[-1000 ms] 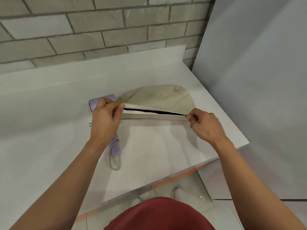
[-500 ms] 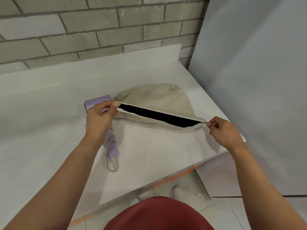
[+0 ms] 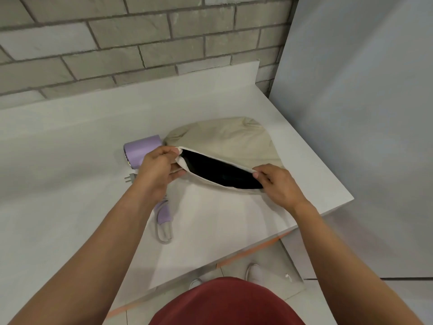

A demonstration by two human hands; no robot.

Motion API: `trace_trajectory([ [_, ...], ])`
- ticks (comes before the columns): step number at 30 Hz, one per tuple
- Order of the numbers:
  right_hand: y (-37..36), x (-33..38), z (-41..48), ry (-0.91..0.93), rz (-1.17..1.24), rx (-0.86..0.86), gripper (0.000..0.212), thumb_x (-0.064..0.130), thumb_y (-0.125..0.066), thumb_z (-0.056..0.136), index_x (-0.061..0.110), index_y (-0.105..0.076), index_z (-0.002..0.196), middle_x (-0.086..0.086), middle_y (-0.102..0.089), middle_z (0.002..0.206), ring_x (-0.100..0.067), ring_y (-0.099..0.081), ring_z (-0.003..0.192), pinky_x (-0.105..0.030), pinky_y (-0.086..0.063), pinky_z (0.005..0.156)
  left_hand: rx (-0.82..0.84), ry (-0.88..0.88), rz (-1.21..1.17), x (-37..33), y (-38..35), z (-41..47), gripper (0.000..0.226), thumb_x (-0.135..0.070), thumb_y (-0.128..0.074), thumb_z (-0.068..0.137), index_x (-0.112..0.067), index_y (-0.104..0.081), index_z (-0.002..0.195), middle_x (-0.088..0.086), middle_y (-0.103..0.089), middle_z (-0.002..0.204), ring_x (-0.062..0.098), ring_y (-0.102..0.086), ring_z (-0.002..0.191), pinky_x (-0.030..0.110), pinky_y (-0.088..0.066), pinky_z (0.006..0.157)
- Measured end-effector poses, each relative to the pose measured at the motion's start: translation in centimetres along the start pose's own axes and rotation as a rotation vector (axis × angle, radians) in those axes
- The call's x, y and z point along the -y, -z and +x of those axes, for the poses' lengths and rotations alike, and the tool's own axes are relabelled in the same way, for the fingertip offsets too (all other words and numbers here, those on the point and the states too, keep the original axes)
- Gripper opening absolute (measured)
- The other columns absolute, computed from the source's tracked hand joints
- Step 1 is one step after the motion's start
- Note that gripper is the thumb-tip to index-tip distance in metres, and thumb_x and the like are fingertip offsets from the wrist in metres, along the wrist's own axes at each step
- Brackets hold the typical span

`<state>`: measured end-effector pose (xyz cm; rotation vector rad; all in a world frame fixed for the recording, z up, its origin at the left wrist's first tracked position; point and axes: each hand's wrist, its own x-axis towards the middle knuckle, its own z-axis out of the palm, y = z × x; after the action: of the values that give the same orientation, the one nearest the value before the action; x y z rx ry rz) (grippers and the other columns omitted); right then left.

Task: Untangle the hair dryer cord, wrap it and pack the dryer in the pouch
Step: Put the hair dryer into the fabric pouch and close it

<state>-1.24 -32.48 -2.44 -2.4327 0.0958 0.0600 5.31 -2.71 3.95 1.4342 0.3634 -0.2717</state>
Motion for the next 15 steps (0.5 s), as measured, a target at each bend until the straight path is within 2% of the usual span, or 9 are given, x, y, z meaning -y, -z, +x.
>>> trace_trajectory([
  [2,-0.2,0.0,0.1,-0.099,0.232,-0.016,0.023,0.031,-0.051,0.110,0.032,-0.071,0.119,0.021,-0.071,0.109,0.004,-0.063,0.103,-0.014,-0.042,0.085,0.009,0.093,-0.080,-0.2,-0.1,0.3,0.014,-0.005,-0.053,0.103,-0.005,-0.065,0.111,0.014,-0.071,0.104,0.025,-0.069,0.087,0.038,-0.059,0.085],
  [3,-0.2,-0.1,0.2,-0.110,0.276,-0.039,0.024,0.031,-0.049,0.110,0.034,-0.070,0.121,0.022,-0.071,0.111,0.006,-0.062,0.105,-0.012,-0.041,0.086,0.026,0.136,-0.113,-0.2,-0.2,0.3,0.016,-0.004,-0.051,0.103,-0.002,-0.065,0.112,0.015,-0.071,0.106,0.026,-0.069,0.089,0.037,-0.058,0.084],
  [5,-0.3,-0.2,0.5,-0.107,0.288,-0.089,0.027,0.031,-0.045,0.111,0.032,-0.067,0.127,0.017,-0.070,0.113,-0.001,-0.062,0.105,-0.012,-0.041,0.087,0.063,0.202,-0.157,-0.4,-0.5,0.3,0.020,-0.003,-0.048,0.104,0.002,-0.065,0.113,0.017,-0.070,0.106,0.027,-0.067,0.091,0.038,-0.057,0.083],
  [7,-0.2,0.3,0.9,-0.098,0.284,-0.165,0.025,0.030,-0.044,0.112,0.031,-0.060,0.131,0.008,-0.067,0.099,-0.009,-0.060,0.093,-0.014,-0.042,0.080,0.022,0.219,-0.200,-0.5,-0.9,0.9,0.023,-0.005,-0.049,0.104,0.005,-0.063,0.120,0.018,-0.068,0.106,0.029,-0.066,0.094,0.041,-0.057,0.085],
  [8,-0.1,0.6,1.1,-0.098,0.297,-0.203,0.022,0.030,-0.043,0.112,0.031,-0.056,0.130,0.004,-0.063,0.091,-0.011,-0.058,0.086,-0.018,-0.043,0.076,-0.013,0.215,-0.204,-0.5,-1.0,1.0,0.020,-0.007,-0.052,0.103,0.003,-0.065,0.115,0.016,-0.068,0.102,0.028,-0.066,0.090,0.041,-0.057,0.082],
  [10,0.5,1.1,1.4,-0.092,0.308,-0.267,0.012,0.030,-0.043,0.112,0.030,-0.047,0.122,0.001,-0.058,0.086,-0.014,-0.055,0.080,-0.023,-0.043,0.071,-0.060,0.119,-0.086,-0.8,-1.3,1.0,0.009,-0.021,-0.062,0.097,-0.012,-0.064,0.098,0.009,-0.066,0.094,0.024,-0.066,0.083,0.037,-0.054,0.076],
  [12,1.2,1.2,1.7,-0.052,0.313,-0.323,0.003,0.026,-0.044,0.111,0.027,-0.044,0.114,0.009,-0.059,0.095,-0.008,-0.056,0.085,-0.017,-0.042,0.071,0.017,-0.035,0.222,-0.5,-0.8,1.2,0.031,-0.045,-0.074,0.080,-0.029,-0.057,0.101,0.002,-0.064,0.097,0.024,-0.065,0.088,0.038,-0.048,0.079],
  [13,1.6,1.1,1.9,-0.016,0.315,-0.336,0.004,0.023,-0.047,0.110,0.027,-0.045,0.110,0.011,-0.059,0.099,-0.004,-0.057,0.090,-0.014,-0.041,0.073,0.097,-0.086,0.337,-0.4,-0.4,1.0,0.043,-0.049,-0.078,0.074,-0.036,-0.051,0.104,0.001,-0.061,0.097,0.024,-0.061,0.085,0.039,-0.046,0.076],
  [15,2.3,0.7,2.0,0.078,0.293,-0.307,0.007,0.021,-0.059,0.106,0.025,-0.054,0.104,0.007,-0.056,0.107,-0.001,-0.057,0.101,-0.008,-0.039,0.079,0.274,-0.184,0.379,0.0,0.6,0.8,0.049,-0.038,-0.082,0.075,-0.039,-0.044,0.105,0.005,-0.055,0.098,0.024,-0.048,0.080,0.040,-0.038,0.068],
])
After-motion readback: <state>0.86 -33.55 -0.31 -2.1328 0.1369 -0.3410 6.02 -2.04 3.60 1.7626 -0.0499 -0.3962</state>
